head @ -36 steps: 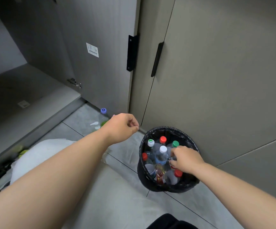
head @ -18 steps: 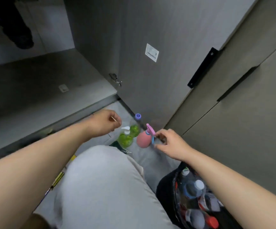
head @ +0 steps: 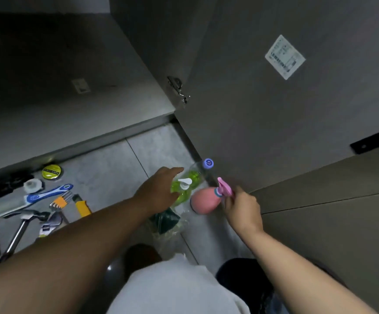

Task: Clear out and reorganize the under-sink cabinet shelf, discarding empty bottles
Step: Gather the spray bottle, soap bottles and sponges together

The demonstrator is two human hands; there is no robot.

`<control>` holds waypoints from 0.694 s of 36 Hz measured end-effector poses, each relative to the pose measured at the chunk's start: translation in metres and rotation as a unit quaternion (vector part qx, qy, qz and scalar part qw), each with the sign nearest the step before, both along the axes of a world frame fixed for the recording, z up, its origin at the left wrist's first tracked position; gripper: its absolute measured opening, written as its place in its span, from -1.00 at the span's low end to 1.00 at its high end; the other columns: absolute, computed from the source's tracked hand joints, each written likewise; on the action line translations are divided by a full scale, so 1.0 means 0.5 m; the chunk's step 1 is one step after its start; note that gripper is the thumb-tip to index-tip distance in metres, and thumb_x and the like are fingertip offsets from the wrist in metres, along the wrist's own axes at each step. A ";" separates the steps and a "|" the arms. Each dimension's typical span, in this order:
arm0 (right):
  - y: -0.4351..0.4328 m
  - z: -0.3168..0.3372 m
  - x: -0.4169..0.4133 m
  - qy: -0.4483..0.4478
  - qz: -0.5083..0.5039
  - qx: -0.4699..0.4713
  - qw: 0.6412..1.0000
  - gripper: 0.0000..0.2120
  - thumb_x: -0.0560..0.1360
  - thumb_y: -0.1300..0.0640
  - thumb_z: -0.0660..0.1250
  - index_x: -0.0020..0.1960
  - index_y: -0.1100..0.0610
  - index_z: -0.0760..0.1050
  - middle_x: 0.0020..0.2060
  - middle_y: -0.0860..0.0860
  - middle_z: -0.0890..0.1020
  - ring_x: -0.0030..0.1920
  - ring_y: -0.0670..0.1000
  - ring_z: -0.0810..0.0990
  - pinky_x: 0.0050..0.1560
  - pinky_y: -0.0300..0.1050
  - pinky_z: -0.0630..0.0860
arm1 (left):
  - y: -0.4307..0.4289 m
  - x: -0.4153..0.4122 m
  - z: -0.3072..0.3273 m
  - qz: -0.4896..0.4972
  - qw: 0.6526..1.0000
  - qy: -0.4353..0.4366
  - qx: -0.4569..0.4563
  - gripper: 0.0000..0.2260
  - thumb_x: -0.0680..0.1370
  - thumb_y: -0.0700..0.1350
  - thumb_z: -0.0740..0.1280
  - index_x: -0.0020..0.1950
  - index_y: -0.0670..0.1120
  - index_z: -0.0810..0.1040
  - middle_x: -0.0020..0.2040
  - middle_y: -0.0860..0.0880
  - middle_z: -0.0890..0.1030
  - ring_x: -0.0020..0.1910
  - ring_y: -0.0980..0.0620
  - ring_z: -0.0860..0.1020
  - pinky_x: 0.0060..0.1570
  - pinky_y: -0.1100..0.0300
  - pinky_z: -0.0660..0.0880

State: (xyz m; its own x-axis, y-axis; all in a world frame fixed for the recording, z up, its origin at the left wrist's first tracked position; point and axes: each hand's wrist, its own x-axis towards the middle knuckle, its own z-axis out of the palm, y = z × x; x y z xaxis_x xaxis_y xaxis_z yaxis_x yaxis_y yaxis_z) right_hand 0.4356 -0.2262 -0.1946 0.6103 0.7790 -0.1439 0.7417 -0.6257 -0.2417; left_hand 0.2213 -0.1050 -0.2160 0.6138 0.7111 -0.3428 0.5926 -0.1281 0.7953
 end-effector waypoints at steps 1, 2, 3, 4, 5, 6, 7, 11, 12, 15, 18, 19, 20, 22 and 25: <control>-0.005 0.015 -0.002 -0.006 0.016 0.020 1.000 -0.78 0.59 -0.06 0.27 -0.02 0.09 0.51 -0.21 0.19 0.67 -0.14 0.32 0.63 -0.30 -0.05 0.32 | 0.002 0.012 -0.006 -0.012 1.000 0.003 0.007 -0.39 0.56 -0.11 0.43 0.58 0.09 0.31 0.43 -0.03 0.41 0.31 -0.07 0.51 0.30 0.02 0.48; -0.008 0.032 -0.003 -0.011 0.031 0.037 0.999 -0.81 0.58 -0.06 0.29 -0.07 0.05 0.49 -0.29 0.12 0.64 -0.20 0.29 0.62 -0.32 -0.08 0.28 | 0.003 0.024 -0.012 -0.023 1.000 0.006 0.012 -0.41 0.57 -0.08 0.42 0.57 0.10 0.32 0.42 -0.03 0.42 0.32 -0.07 0.51 0.30 0.01 0.47; -0.010 0.052 -0.004 -0.019 0.046 0.054 0.997 -0.81 0.57 -0.05 0.31 -0.14 0.03 0.45 -0.38 0.04 0.57 -0.29 0.22 0.59 -0.34 -0.10 0.25 | 0.004 0.036 -0.019 -0.032 0.999 0.008 0.013 -0.44 0.58 -0.06 0.41 0.56 0.10 0.34 0.41 -0.03 0.43 0.32 -0.07 0.51 0.30 0.00 0.47; -0.010 0.074 -0.005 -0.030 0.060 0.074 0.995 -0.77 0.55 -0.02 0.34 -0.20 0.02 0.38 -0.45 -0.04 0.48 -0.40 0.11 0.52 -0.35 -0.10 0.21 | 0.004 0.047 -0.025 -0.040 0.999 0.014 0.013 -0.46 0.59 -0.05 0.40 0.55 0.08 0.35 0.41 -0.05 0.44 0.33 -0.08 0.50 0.32 0.00 0.46; -0.008 0.099 -0.006 -0.043 0.073 0.094 0.992 -0.72 0.54 0.01 0.36 -0.25 0.01 0.32 -0.49 -0.07 0.41 -0.47 -0.03 0.43 -0.36 -0.10 0.18 | 0.003 0.056 -0.031 -0.047 0.999 0.020 0.011 -0.46 0.60 -0.05 0.40 0.56 0.05 0.35 0.42 -0.06 0.44 0.36 -0.08 0.49 0.35 0.01 0.43; -0.003 0.126 -0.008 -0.054 0.083 0.117 0.988 -0.71 0.53 0.03 0.36 -0.27 0.02 0.30 -0.50 -0.08 0.38 -0.50 -0.11 0.36 -0.36 -0.09 0.16 | 0.002 0.066 -0.037 -0.050 0.998 0.022 0.009 -0.46 0.60 -0.06 0.40 0.57 0.01 0.34 0.44 -0.07 0.45 0.38 -0.08 0.47 0.38 0.04 0.40; 0.003 0.155 -0.010 -0.060 0.092 0.143 0.984 -0.72 0.54 0.02 0.35 -0.27 0.03 0.32 -0.50 -0.08 0.38 -0.49 -0.13 0.35 -0.36 -0.09 0.16 | 0.001 0.074 -0.041 -0.048 0.999 0.023 0.008 -0.46 0.60 -0.08 0.40 0.57 -0.01 0.36 0.43 -0.08 0.46 0.39 -0.08 0.46 0.38 0.06 0.38; 0.052 0.257 -0.031 -0.063 0.128 0.227 0.963 -0.79 0.56 -0.01 0.33 -0.17 0.10 0.50 -0.40 -0.01 0.51 -0.40 0.01 0.47 -0.32 0.00 0.37 | -0.001 0.092 -0.044 0.000 0.998 0.025 0.055 -0.75 0.59 -0.17 0.36 0.28 -0.12 0.59 0.17 -0.13 0.59 0.18 -0.12 0.57 0.15 0.09 0.48; 0.067 0.277 -0.036 -0.064 0.137 0.242 0.958 -0.83 0.57 0.03 0.34 -0.13 0.10 0.53 -0.38 -0.01 0.53 -0.38 0.02 0.47 -0.29 -0.02 0.40 | -0.001 0.094 -0.044 0.016 0.998 0.016 0.063 -0.82 0.59 -0.20 0.34 0.17 -0.16 0.62 0.09 -0.15 0.61 0.11 -0.14 0.59 0.09 0.07 0.50; 0.123 0.318 -0.051 -0.049 0.149 0.281 0.947 -0.90 0.56 0.07 0.35 -0.10 0.06 0.55 -0.37 -0.03 0.54 -0.33 -0.01 0.46 -0.28 -0.31 0.34 | 0.004 0.088 -0.050 0.067 0.996 -0.016 0.056 -0.86 0.60 -0.24 0.31 0.00 -0.26 0.65 -0.03 -0.21 0.62 -0.01 -0.17 0.60 0.01 -0.03 0.54; 0.189 0.325 -0.061 -0.017 0.149 0.314 0.937 -0.86 0.56 0.02 0.33 -0.11 0.06 0.54 -0.38 -0.05 0.55 -0.32 -0.03 0.47 -0.27 -0.44 0.32 | 0.021 0.066 -0.053 0.134 0.988 -0.058 0.043 -0.91 0.57 -0.23 0.38 -0.01 -0.21 0.68 -0.05 -0.13 0.65 -0.05 -0.06 0.61 -0.02 0.07 0.56; 0.212 0.318 -0.064 -0.011 0.148 0.320 0.936 -0.84 0.56 0.00 0.32 -0.10 0.07 0.56 -0.38 -0.04 0.56 -0.33 -0.04 0.50 -0.27 -0.41 0.33 | 0.031 0.056 -0.052 0.160 0.984 -0.075 0.040 -0.92 0.56 -0.22 0.41 -0.01 -0.16 0.69 -0.05 -0.08 0.67 -0.06 0.00 0.61 -0.03 0.15 0.55; 0.237 0.307 -0.066 -0.007 0.149 0.321 0.935 -0.83 0.55 -0.02 0.32 -0.09 0.08 0.56 -0.38 -0.04 0.58 -0.34 -0.05 0.54 -0.27 -0.32 0.39 | 0.043 0.046 -0.050 0.189 0.977 -0.092 0.033 -0.93 0.55 -0.21 0.44 0.00 -0.12 0.70 -0.06 -0.03 0.68 -0.08 0.06 0.60 -0.06 0.23 0.53; 0.286 0.269 -0.066 0.009 0.151 0.304 0.941 -0.84 0.54 -0.01 0.31 -0.09 0.08 0.55 -0.39 -0.03 0.62 -0.36 -0.06 0.64 -0.20 -0.10 0.55 | 0.070 0.023 -0.044 0.251 0.960 -0.122 0.015 -0.93 0.51 -0.17 0.50 -0.03 -0.06 0.72 -0.12 0.07 0.69 -0.16 0.20 0.60 -0.13 0.43 0.47; 0.356 0.192 -0.070 0.027 0.155 0.235 0.959 -0.82 0.52 0.00 0.27 -0.08 0.10 0.54 -0.33 0.06 0.66 -0.24 0.17 0.71 -0.14 0.11 0.61 | 0.108 -0.012 -0.039 0.315 0.938 -0.143 -0.009 -0.92 0.47 -0.14 0.55 -0.09 0.03 0.72 -0.18 0.17 0.69 -0.21 0.32 0.60 -0.17 0.47 0.46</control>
State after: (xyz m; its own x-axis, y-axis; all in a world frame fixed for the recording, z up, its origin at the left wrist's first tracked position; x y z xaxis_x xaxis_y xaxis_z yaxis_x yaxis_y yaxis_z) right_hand 0.4007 -0.0482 -0.0988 0.3402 0.9087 0.2421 0.8532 -0.1900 -0.4857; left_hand 0.2152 -0.0511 -0.2354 0.1415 0.9592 -0.2448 0.3082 0.1923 0.9317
